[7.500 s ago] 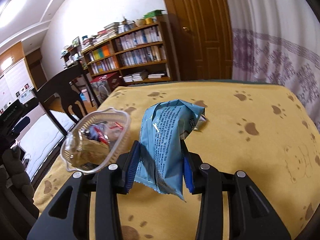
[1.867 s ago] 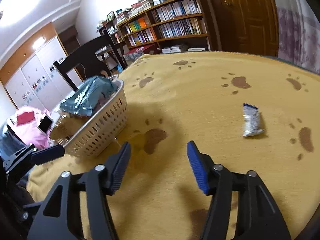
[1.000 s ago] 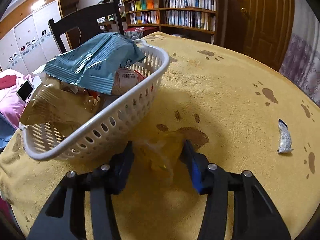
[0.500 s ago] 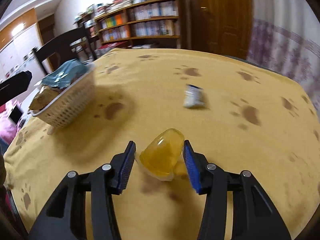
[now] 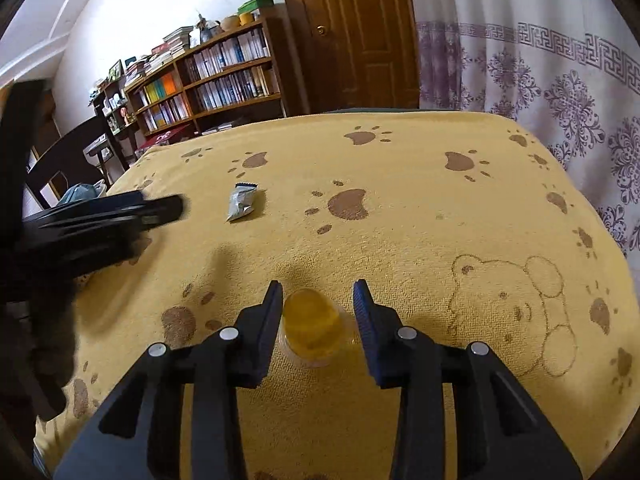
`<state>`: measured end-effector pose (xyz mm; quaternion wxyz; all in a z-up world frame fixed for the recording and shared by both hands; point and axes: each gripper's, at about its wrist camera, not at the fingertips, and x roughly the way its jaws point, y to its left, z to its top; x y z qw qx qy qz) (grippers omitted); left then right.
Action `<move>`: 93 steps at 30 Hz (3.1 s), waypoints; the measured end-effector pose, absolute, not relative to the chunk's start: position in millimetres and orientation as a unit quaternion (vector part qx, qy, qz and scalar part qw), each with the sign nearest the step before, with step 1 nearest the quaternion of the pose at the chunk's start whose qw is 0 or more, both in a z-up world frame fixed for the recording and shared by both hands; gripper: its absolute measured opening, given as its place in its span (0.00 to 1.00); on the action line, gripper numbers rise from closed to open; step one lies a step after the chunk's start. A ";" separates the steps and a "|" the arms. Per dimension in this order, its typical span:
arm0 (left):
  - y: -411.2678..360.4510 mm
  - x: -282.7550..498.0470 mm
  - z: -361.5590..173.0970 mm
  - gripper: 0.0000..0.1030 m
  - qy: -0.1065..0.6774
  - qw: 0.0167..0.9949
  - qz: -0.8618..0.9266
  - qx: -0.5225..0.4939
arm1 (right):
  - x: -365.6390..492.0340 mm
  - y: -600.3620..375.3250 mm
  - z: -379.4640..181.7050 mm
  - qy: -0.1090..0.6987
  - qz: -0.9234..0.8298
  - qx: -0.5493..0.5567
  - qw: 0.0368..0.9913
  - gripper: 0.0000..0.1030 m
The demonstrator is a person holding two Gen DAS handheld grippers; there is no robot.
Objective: Organize snacks
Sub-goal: 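Grasp the silver wrapped candy with the left tool while right tool holds the yellow cup, then carry the silver candy into the white basket with the left tool and release while right tool holds the cup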
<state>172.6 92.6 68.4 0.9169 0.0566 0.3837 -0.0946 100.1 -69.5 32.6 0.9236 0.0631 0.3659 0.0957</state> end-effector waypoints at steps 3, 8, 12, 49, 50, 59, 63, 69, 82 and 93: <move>85.3 194.2 53.2 0.60 0.400 0.910 -0.088 0.059 | 103.9 -65.6 27.0 0.375 0.099 0.066 0.919 0.36; 83.5 224.5 35.5 0.50 0.422 0.903 -0.075 0.040 | 103.6 -63.1 22.3 0.381 0.101 0.068 0.917 0.37; 84.5 238.4 31.5 0.49 0.431 0.898 -0.087 0.015 | 103.9 -62.4 19.8 0.384 0.102 0.069 0.915 0.37; 132.9 102.4 120.4 0.26 0.296 0.949 -0.105 0.015 | 89.7 -40.3 19.8 0.399 0.101 0.032 0.911 0.59; 134.8 100.2 121.5 0.26 0.294 0.950 -0.104 0.012 | 91.2 -41.6 19.4 0.401 0.099 0.037 0.910 0.59; 155.9 71.7 134.8 0.26 0.268 0.960 -0.082 0.021 | 101.3 -44.0 16.0 0.408 0.060 0.041 0.910 0.36; 166.6 64.7 136.9 0.26 0.262 0.962 -0.072 0.019 | 96.2 -44.5 18.3 0.401 0.052 0.041 0.914 0.35; 194.8 54.3 136.9 0.26 0.256 0.966 -0.044 0.007 | 82.6 -48.4 33.0 0.376 0.063 0.076 0.921 0.35; 224.6 40.4 145.1 0.26 0.229 0.973 0.007 0.018 | 61.5 -22.2 44.5 0.360 0.097 0.097 0.923 0.35; 235.3 36.0 155.6 0.26 0.204 0.977 0.046 0.035 | 54.4 -12.0 41.9 0.363 0.106 0.103 0.920 0.35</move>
